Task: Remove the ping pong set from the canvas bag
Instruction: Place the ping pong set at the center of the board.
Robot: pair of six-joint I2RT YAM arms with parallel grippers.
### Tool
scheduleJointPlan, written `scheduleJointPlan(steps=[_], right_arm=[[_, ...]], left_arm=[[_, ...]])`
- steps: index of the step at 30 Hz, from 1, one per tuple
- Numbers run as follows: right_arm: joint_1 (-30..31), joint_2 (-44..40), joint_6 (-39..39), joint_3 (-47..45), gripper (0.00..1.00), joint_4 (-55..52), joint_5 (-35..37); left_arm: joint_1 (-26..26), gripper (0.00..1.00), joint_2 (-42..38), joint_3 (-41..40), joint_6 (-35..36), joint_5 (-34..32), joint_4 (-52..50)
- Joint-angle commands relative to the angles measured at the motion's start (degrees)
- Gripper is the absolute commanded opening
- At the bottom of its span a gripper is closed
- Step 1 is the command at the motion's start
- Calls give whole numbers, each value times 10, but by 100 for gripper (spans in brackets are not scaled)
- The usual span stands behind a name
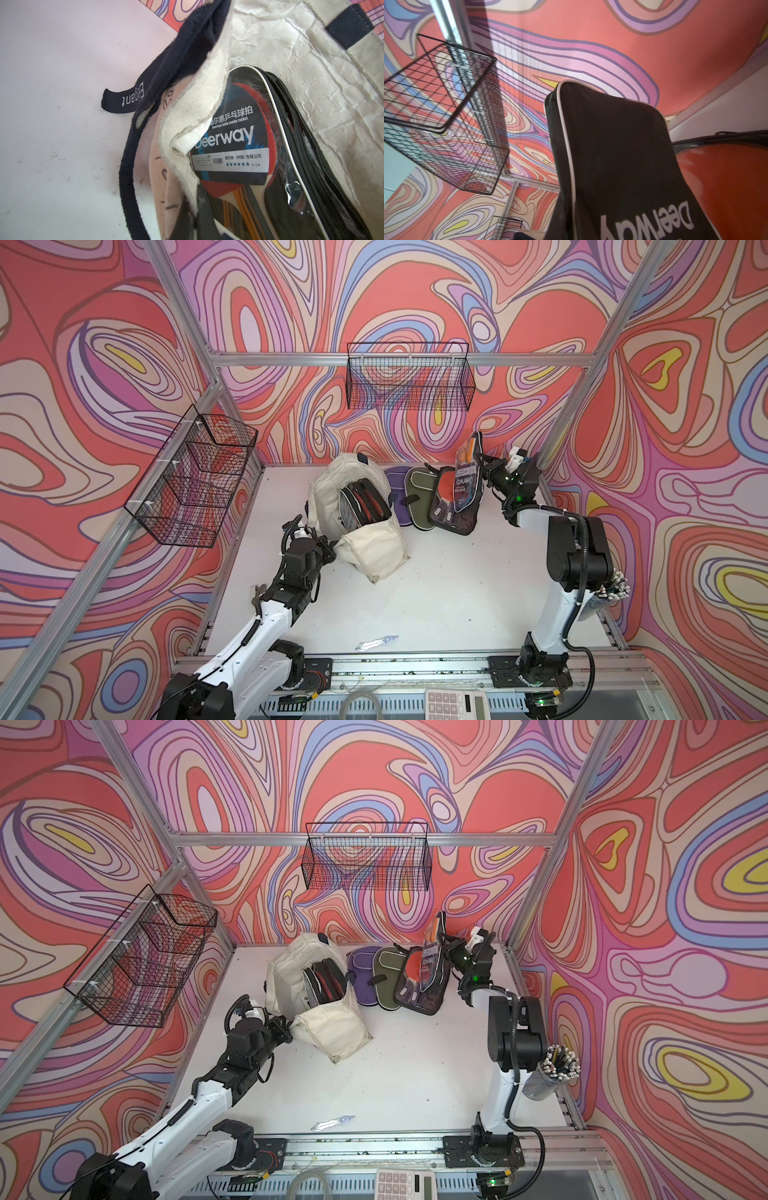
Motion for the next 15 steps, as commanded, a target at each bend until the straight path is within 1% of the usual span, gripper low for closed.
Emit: scheduleJointPlan(steps=[1, 5, 7, 12, 15], right_arm=[[2, -38, 60, 9, 0, 105, -14], [1, -60, 73, 7, 0, 96, -11], [1, -60, 89, -4, 0, 109, -7], [0, -32, 135, -38, 0, 164, 4], [0, 2, 180, -55, 0, 222, 14]], left_arm=[[1, 0, 9, 9, 4, -12, -16], [1, 0, 17, 8, 0, -9, -7], [1, 0, 20, 8, -2, -7, -3], [0, 0, 21, 9, -1, -6, -3], [1, 0, 12, 9, 4, -10, -12]])
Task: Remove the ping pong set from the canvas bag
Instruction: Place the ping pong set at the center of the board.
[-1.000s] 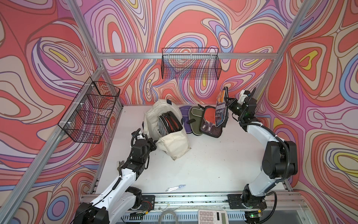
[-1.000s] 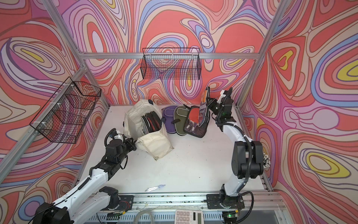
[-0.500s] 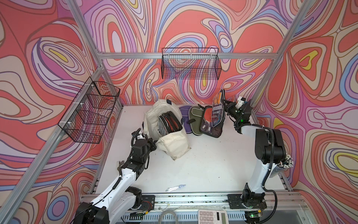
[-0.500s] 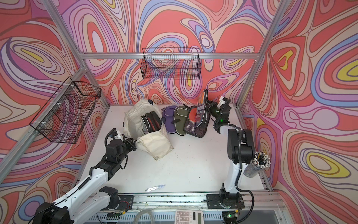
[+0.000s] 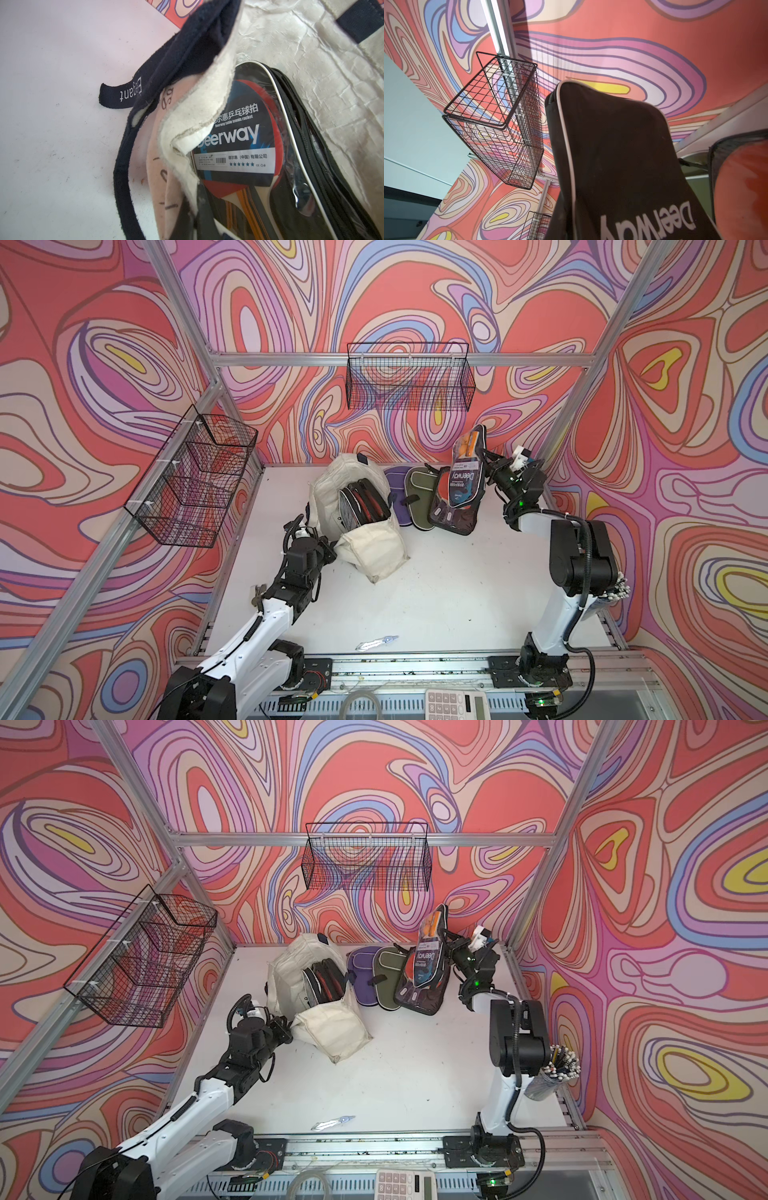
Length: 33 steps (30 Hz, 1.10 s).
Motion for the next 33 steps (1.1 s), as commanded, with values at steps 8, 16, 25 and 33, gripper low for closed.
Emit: scheduleJointPlan(steps=[8, 16, 25, 33], right_arm=[[-2, 28, 76, -57, 0, 123, 43], [-12, -6, -6, -71, 0, 4, 56], [-29, -47, -128, -59, 0, -175, 82], [-30, -26, -240, 3, 0, -334, 101]], left_arm=[[1, 0, -20, 3, 9, -17, -33], [1, 0, -10, 3, 4, -13, -20], [0, 0, -13, 0, 5, -15, -21], [1, 0, -17, 0, 4, -14, -22]])
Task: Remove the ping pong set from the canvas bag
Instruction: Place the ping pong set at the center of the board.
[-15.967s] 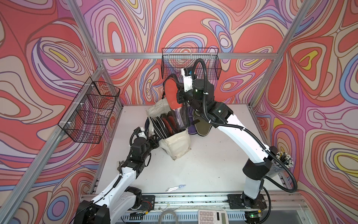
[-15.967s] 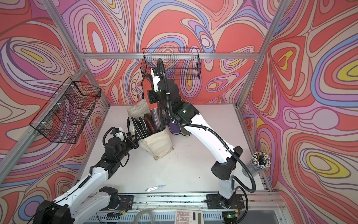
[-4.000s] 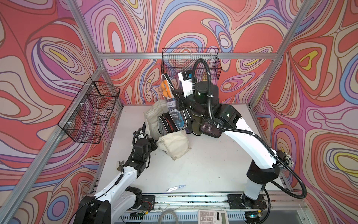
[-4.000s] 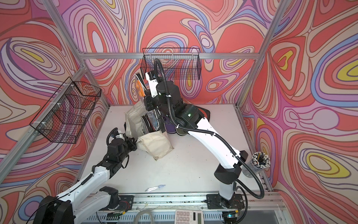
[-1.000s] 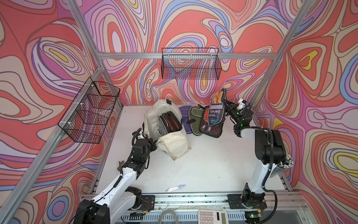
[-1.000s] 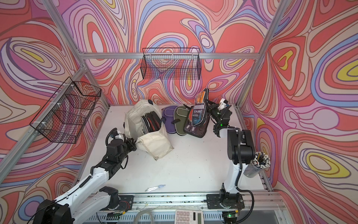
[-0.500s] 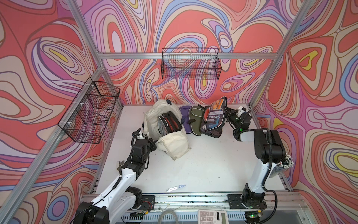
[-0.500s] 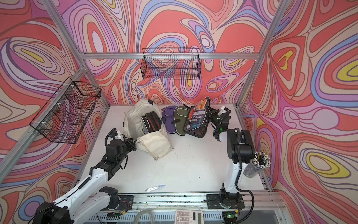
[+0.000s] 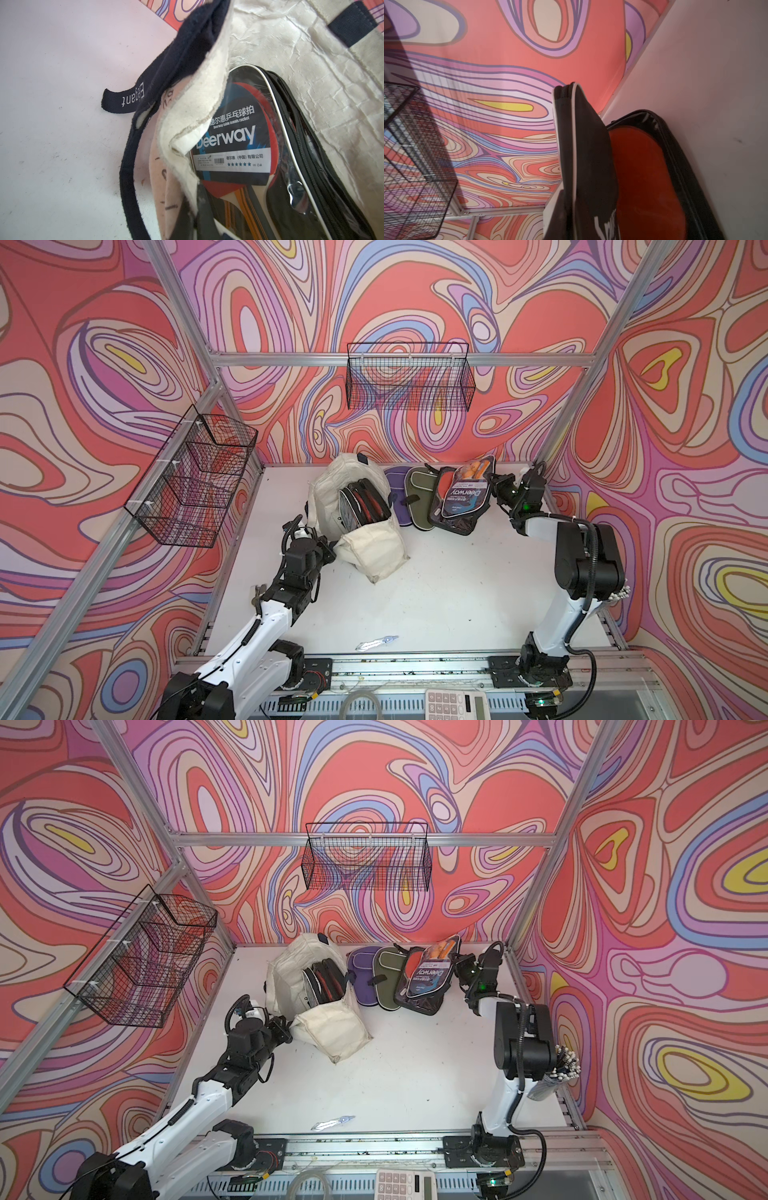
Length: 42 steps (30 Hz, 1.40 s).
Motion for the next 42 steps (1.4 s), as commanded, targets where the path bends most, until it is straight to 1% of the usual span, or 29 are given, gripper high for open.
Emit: scheduleJointPlan(steps=[1, 5, 17, 31, 42], right_arm=[[0, 1, -70, 29, 0, -79, 23], [-1, 12, -111, 40, 0, -126, 46], [-5, 40, -175, 70, 0, -199, 102], [-13, 64, -230, 94, 0, -263, 151], [-15, 82, -258, 105, 0, -296, 182]], left_arm=[[1, 0, -3, -1, 0, -13, -16], [1, 0, -8, -1, 1, -15, -20], [1, 0, -15, 2, 6, -18, -28], [1, 0, -16, -4, 4, -22, -23], [1, 0, -14, -4, 3, -21, -21]])
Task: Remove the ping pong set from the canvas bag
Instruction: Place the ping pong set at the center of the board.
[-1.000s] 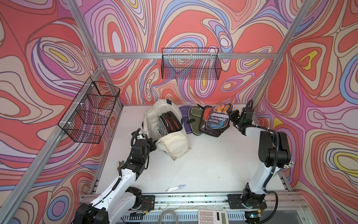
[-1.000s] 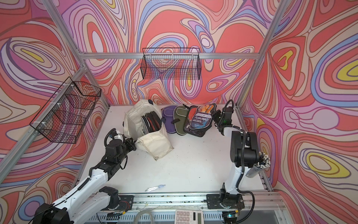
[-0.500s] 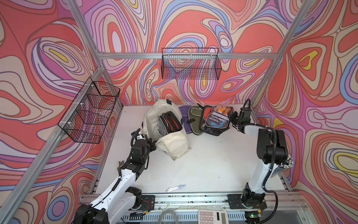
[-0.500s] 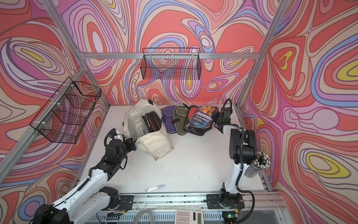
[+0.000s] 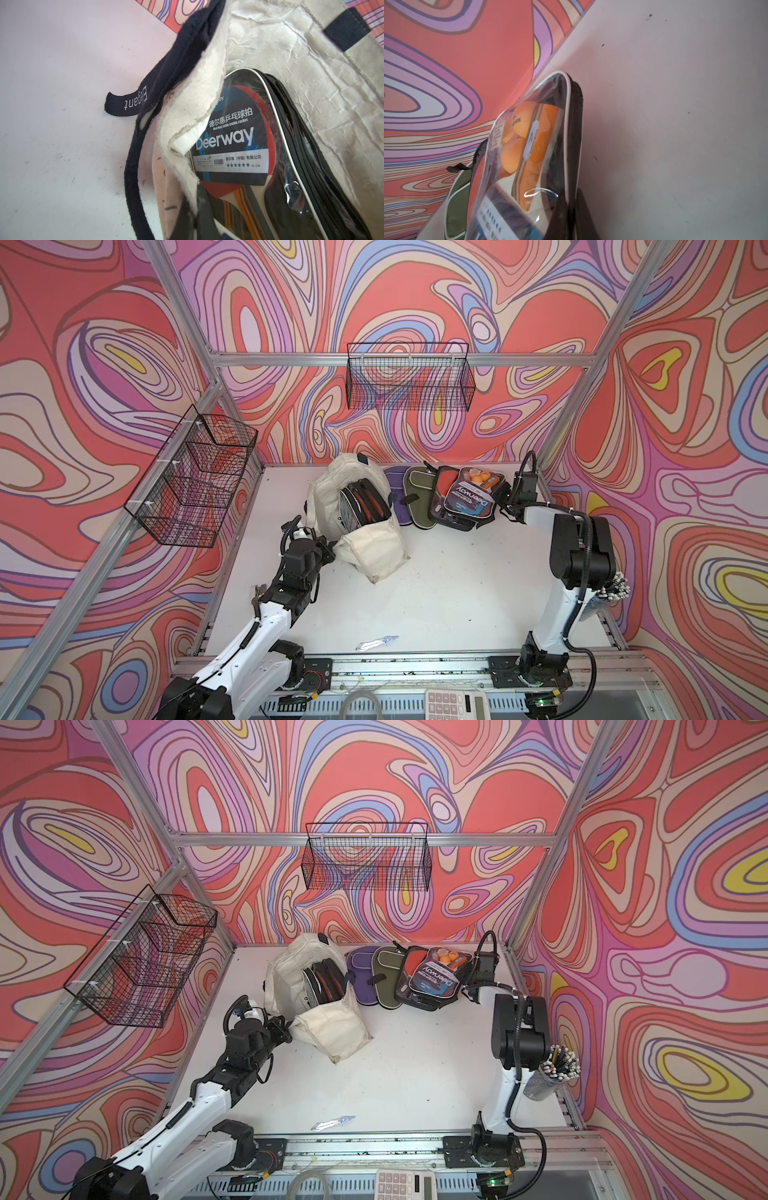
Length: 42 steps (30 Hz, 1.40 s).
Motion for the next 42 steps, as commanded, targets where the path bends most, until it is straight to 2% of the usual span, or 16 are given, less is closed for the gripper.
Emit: scheduleJointPlan(steps=[1, 9, 13, 21, 30, 32, 35, 37, 42], right_arm=[[-6, 23, -15, 11, 0, -34, 34], [-12, 27, -17, 7, 0, -32, 39], [-17, 30, -18, 9, 5, -31, 37], [-20, 40, -21, 11, 28, -27, 26], [-20, 29, -24, 7, 41, -18, 15], [-20, 22, -26, 8, 48, -19, 12], [-20, 4, -29, 0, 66, -13, 12], [-20, -10, -31, -6, 75, -10, 12], [-20, -41, -37, -11, 84, -8, 4]], left_arm=[[1, 0, -2, -4, 3, -16, -13], [1, 0, -10, -5, 4, -20, -21], [1, 0, -10, -5, 5, -21, -22], [1, 0, -10, -6, 3, -20, -20], [1, 0, -11, -4, 4, -20, -21], [1, 0, -11, -4, 4, -20, -22], [1, 0, -11, -5, 3, -20, -20], [1, 0, -10, -5, 3, -19, -20], [1, 0, -10, -6, 2, -18, -19]])
